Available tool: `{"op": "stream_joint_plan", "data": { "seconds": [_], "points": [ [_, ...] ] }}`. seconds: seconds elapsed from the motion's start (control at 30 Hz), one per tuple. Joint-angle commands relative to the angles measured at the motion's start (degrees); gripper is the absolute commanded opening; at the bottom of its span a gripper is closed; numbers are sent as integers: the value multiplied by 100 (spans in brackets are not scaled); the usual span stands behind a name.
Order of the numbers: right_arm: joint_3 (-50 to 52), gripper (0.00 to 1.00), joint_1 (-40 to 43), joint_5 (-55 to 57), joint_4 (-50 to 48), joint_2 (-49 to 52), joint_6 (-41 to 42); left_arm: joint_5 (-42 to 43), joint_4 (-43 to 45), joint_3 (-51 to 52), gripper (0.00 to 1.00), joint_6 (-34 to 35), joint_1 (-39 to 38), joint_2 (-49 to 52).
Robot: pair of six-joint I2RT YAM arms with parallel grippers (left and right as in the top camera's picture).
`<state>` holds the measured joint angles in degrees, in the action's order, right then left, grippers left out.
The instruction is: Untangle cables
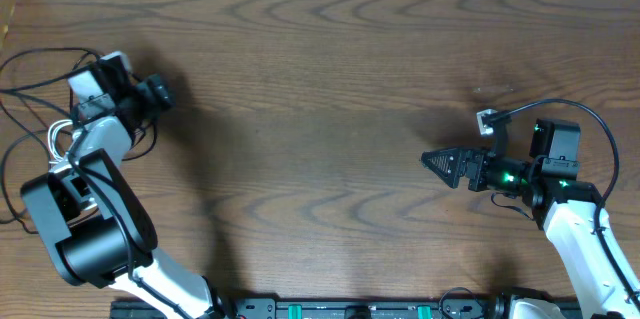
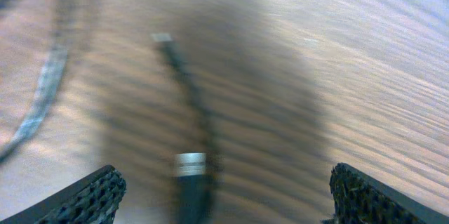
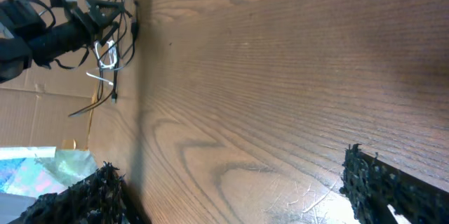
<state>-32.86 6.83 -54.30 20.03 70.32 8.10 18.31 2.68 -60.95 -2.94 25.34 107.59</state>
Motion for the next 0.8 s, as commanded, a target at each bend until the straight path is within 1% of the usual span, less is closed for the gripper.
{"op": "stream_joint_plan", "data": {
  "seconds": [0.0, 0.13, 0.27, 0.3, 0.4, 0.47, 0.67, 0.77],
  "points": [
    [-22, 99, -17, 2, 17, -68, 22, 699, -2, 17, 94, -238, -249, 50],
    [-22, 99, -17, 0, 17, -68, 22, 699, -199, 20, 94, -337, -579, 55],
    [-22, 99, -17, 0, 17, -68, 22, 575, -710, 22, 94, -992, -881, 66],
    [-22, 99, -17, 0, 17, -68, 22, 426, -826, 33, 94, -1071, -940, 74],
    [-22, 99, -17, 0, 17, -68, 22, -433, -1108, 109, 94, -1073, -1086, 92],
    [-22, 99, -17, 0, 17, -68, 24, -844, -1237, 151, 94, -1075, -1117, 131],
    [-22, 99, -17, -4, 28, -68, 28, -1545, -1423, 162, 94, -1075, -1071, 435],
    [-22, 99, -17, -4, 63, -68, 94, -1582, -1412, 162, 94, -1067, -1023, 629]
  ]
}}
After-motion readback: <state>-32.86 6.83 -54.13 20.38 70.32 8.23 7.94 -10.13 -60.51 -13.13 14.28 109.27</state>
